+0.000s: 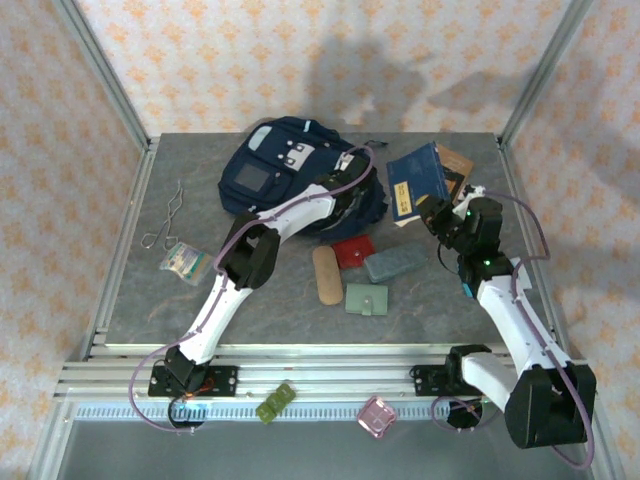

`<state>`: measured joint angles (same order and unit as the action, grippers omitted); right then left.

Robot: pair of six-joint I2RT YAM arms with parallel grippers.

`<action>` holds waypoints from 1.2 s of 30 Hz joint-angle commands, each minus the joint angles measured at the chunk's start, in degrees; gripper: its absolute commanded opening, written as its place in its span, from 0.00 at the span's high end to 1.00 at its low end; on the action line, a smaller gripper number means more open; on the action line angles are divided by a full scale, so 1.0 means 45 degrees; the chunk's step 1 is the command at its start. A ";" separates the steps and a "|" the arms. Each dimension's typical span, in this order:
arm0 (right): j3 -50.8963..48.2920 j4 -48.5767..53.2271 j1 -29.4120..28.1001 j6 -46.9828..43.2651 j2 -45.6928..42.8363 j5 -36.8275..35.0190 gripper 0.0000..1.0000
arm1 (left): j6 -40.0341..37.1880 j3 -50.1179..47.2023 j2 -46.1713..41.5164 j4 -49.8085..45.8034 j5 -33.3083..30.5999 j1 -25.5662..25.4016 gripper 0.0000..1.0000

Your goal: Pack the student bag

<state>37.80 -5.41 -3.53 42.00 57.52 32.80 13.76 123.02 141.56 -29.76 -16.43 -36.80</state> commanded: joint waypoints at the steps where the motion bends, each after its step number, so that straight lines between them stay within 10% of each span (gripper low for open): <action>1: -0.0003 -0.0958 0.0081 0.0150 0.0009 0.0312 1.00 | -0.0324 -0.0488 0.0298 -0.0546 -0.0685 0.0091 0.80; 4: 0.0037 -0.0927 0.0081 0.0160 0.0020 0.0346 1.00 | -0.0404 -0.0890 0.0060 -0.0302 -0.0568 0.0091 1.00; 25: 0.0073 -0.1131 -0.0058 -0.0284 0.1133 0.2427 1.00 | -0.1833 -0.0221 -0.4312 -0.1238 -0.1166 0.0458 1.00; 36: 0.1595 -0.3229 -0.2539 0.0403 0.4559 0.4167 1.00 | -0.2339 -0.0960 -0.6201 -0.0462 -0.2036 0.0716 1.00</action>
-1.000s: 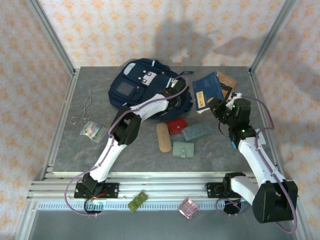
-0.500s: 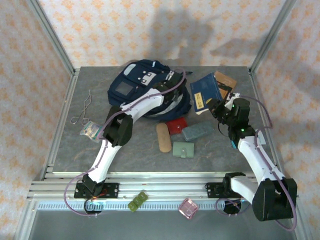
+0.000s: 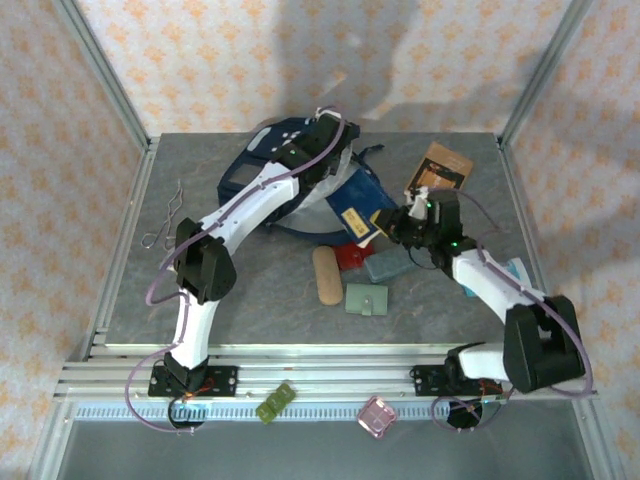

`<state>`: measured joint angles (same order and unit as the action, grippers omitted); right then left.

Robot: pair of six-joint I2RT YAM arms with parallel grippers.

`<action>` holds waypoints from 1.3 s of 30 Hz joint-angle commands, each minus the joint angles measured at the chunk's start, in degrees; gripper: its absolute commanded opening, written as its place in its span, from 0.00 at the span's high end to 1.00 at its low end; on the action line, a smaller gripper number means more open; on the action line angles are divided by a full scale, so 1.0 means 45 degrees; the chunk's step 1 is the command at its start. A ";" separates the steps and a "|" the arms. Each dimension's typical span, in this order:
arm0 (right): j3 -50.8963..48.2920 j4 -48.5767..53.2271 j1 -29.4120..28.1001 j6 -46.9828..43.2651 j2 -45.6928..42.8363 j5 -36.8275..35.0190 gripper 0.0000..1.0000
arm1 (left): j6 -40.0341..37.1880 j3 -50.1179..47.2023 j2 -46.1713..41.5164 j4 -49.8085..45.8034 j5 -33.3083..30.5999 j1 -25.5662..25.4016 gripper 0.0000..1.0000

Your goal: Pack the student bag

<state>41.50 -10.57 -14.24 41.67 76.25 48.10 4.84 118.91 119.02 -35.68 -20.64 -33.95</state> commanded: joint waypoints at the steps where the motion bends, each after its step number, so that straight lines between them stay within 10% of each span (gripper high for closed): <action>1: 0.1014 -0.2417 -0.0301 0.0661 0.0820 0.0904 1.00 | -0.0437 -0.0241 -0.1402 0.0996 -0.1151 0.0104 1.00; 13: 0.6232 -0.3307 -0.1943 0.1794 0.7315 0.1773 1.00 | -0.0881 -0.1909 -0.3355 0.1759 -0.1266 0.0708 1.00; 30: 1.9805 0.3012 -0.3280 0.2610 1.7060 0.2441 0.99 | -0.0671 -0.3247 -0.3910 0.2468 0.0125 0.0802 1.00; 39: 1.7475 0.3032 -0.2928 0.2086 1.5091 0.0466 0.53 | -0.0415 -0.4071 -0.4103 0.2699 0.0018 0.0802 1.00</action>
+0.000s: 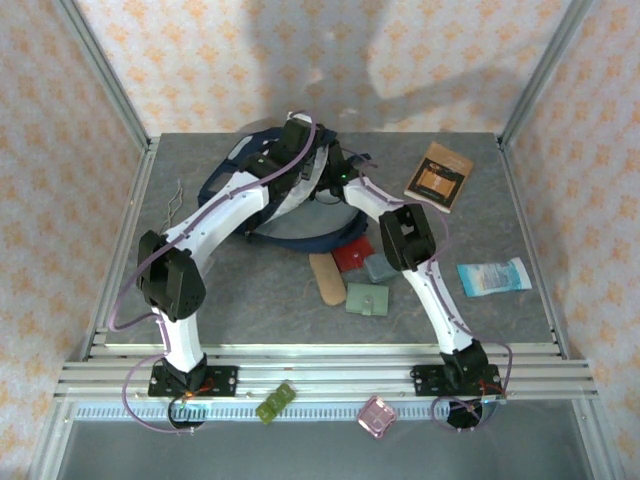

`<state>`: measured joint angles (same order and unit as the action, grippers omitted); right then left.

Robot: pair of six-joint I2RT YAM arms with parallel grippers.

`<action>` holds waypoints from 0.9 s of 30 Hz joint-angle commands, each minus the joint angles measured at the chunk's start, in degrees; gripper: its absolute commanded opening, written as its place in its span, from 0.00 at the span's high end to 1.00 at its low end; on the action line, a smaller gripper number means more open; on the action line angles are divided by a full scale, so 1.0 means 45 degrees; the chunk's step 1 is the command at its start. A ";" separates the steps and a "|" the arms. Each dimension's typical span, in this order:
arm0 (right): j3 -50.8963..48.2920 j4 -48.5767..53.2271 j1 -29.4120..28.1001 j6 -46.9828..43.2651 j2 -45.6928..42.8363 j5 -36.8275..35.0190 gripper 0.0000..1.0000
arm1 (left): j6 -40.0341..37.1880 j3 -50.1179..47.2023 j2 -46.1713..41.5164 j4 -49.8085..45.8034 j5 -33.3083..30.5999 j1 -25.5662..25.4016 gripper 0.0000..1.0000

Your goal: Pack the student bag

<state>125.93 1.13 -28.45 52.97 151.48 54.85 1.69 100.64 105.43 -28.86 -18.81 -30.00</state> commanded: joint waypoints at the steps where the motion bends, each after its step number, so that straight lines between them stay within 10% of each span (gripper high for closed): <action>1: -0.2078 0.0324 0.0317 -0.0541 -0.2225 -0.1224 0.52 | 0.0307 -0.0150 -0.1103 0.1249 -0.0462 -0.0065 1.00; 16: -0.9367 0.0551 0.1478 -0.3464 -0.8486 -0.2795 0.56 | 0.0676 -0.0884 -0.0064 0.1589 -0.2136 0.0102 1.00; 27: -1.2127 0.2959 0.4428 -0.5026 -1.2229 -0.6814 0.50 | 0.1772 -0.1037 0.0786 0.1453 -0.1625 -0.0054 1.00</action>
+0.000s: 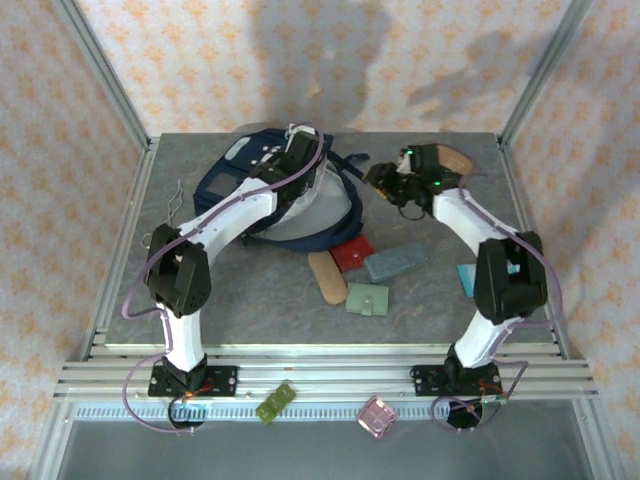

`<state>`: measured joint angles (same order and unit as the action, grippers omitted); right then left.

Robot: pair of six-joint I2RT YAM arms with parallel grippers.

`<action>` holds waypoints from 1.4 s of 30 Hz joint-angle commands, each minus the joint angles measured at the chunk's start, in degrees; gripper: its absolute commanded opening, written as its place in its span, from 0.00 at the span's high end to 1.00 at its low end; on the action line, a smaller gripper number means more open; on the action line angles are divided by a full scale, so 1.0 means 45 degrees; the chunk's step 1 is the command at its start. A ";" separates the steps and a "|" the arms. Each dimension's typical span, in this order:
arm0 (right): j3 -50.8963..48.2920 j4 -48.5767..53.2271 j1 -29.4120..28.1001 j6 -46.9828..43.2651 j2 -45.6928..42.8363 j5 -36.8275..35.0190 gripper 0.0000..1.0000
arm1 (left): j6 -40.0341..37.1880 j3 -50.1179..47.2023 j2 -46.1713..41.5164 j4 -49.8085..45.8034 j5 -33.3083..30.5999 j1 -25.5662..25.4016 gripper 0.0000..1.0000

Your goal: Pack the student bag

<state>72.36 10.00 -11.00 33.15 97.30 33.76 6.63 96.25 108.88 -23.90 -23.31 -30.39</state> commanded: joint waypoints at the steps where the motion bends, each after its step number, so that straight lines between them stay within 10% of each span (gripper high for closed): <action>1: -0.0018 0.1211 0.0796 -0.0675 -0.0014 -0.2706 0.49 | 0.0828 -0.0133 0.0010 0.0363 -0.0419 -0.0026 1.00; 9: 0.3237 0.1495 0.1741 -0.0038 0.3412 -0.4803 0.49 | 0.2144 -0.0556 -0.0426 0.0162 0.1214 -0.0464 0.45; 18: 0.6743 0.2474 0.1812 0.0480 0.7066 -0.5487 0.49 | 0.3294 -0.2145 -0.1754 0.1034 0.2648 -0.1059 0.39; 25: 0.4698 0.1699 0.1527 0.0592 0.7231 -0.3337 0.50 | 0.3467 -0.2413 -0.1754 0.1327 0.2864 -0.1064 0.39; 36: -0.2316 -0.0120 0.0106 -0.0973 0.3172 -0.1455 0.51 | 0.3893 -0.0260 0.0394 0.1525 0.4642 -0.1064 0.35; 42: -0.1564 0.0601 0.0479 -0.1678 0.1686 -0.1493 0.48 | 0.4151 0.2038 0.2657 0.1285 0.6684 -0.1224 0.28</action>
<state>63.61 6.02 -10.46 28.01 106.39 26.55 24.14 100.92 117.16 -17.85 0.97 -35.55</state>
